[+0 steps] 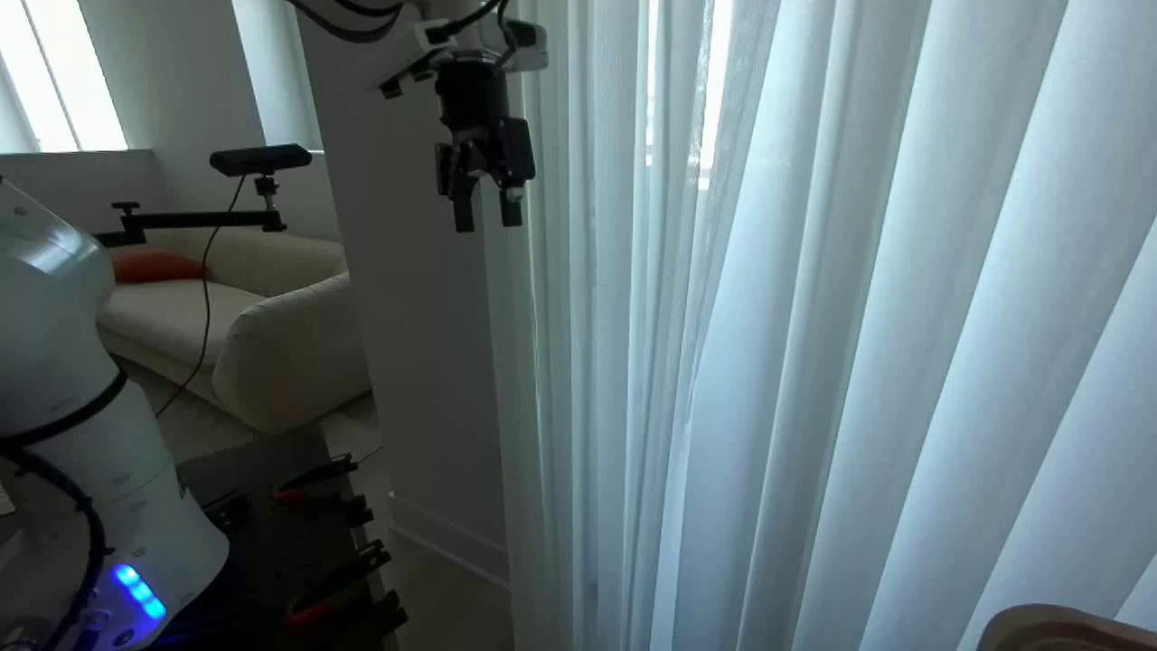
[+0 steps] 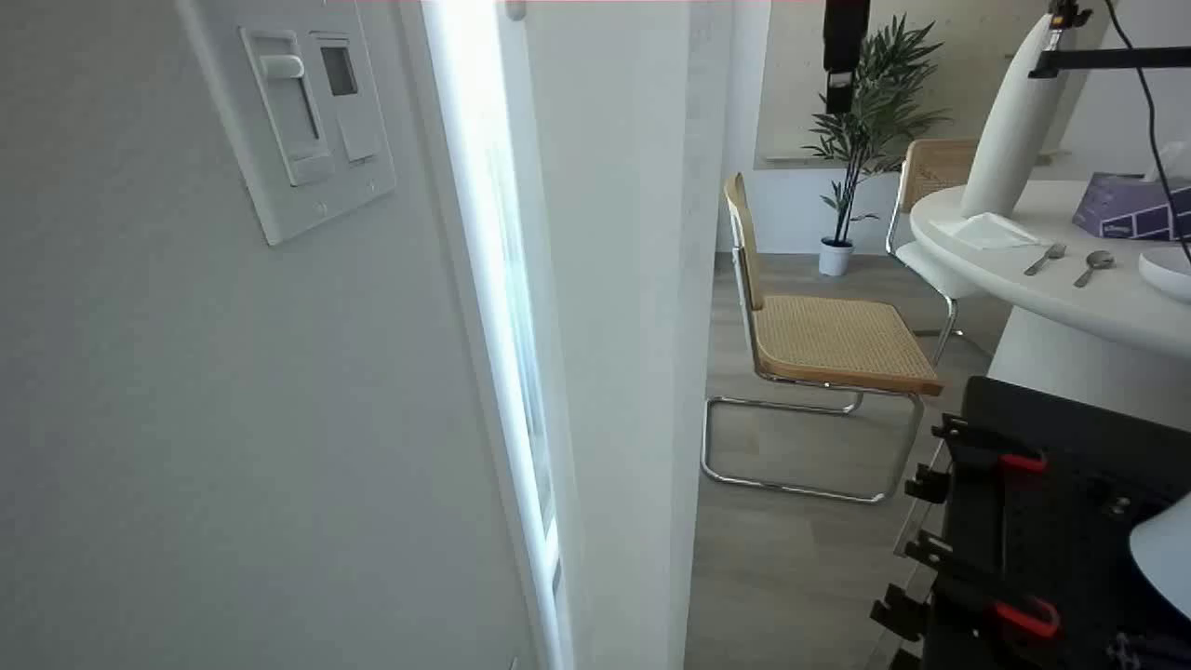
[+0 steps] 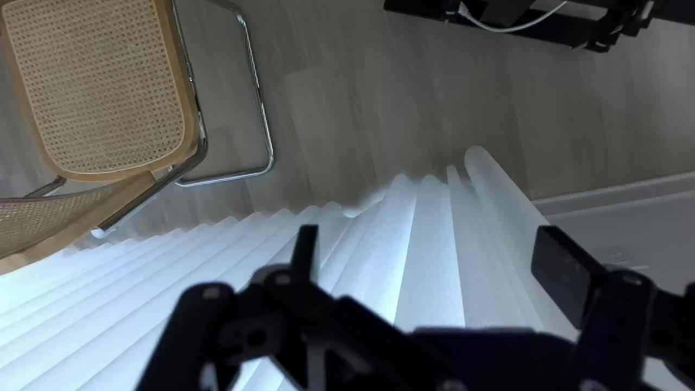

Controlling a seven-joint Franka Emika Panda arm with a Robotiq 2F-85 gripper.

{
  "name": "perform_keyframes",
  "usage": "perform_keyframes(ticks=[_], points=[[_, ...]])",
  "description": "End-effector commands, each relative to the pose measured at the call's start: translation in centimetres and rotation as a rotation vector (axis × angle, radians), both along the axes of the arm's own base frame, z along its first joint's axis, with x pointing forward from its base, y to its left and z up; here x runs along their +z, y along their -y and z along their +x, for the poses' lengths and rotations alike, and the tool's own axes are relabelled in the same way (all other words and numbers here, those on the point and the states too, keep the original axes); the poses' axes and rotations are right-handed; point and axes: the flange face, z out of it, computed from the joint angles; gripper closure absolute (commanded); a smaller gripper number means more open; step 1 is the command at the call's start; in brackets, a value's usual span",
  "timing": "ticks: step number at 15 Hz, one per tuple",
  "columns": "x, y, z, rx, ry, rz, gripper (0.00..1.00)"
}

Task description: Turn on the light switch

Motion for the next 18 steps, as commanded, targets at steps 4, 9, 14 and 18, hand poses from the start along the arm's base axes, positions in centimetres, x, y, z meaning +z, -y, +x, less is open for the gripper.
perform_keyframes(ticks=[4, 9, 14, 18], points=[[0.1, 0.0, 0.0, 0.000, -0.001, 0.000, 0.00], [-1.0, -1.4, -1.1, 0.041, -0.020, 0.009, 0.00], [-4.0, -5.8, -5.0, 0.144, -0.049, 0.045, 0.00], [-5.6, -9.6, -8.7, 0.208, -0.030, 0.127, 0.00]])
